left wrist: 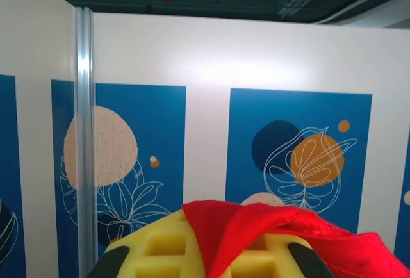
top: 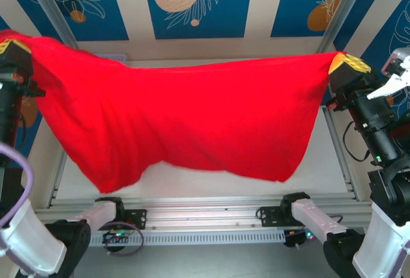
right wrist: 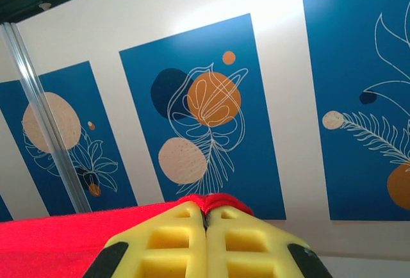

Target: Fold the inside-out t-shirt

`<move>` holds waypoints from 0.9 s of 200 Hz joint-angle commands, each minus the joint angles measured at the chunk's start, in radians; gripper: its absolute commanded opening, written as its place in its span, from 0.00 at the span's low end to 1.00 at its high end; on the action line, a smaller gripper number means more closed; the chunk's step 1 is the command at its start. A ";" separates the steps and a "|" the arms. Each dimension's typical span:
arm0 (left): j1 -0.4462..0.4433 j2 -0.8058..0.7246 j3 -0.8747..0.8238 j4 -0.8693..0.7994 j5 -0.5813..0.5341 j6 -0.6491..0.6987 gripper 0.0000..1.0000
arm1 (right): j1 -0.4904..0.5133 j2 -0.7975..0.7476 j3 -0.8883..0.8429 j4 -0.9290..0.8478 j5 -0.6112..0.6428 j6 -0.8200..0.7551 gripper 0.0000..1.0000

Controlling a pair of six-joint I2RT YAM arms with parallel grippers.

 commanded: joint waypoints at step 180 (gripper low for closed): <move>-0.049 1.309 0.380 0.225 0.069 -0.143 0.88 | -0.070 1.220 0.305 0.069 0.083 -0.062 0.52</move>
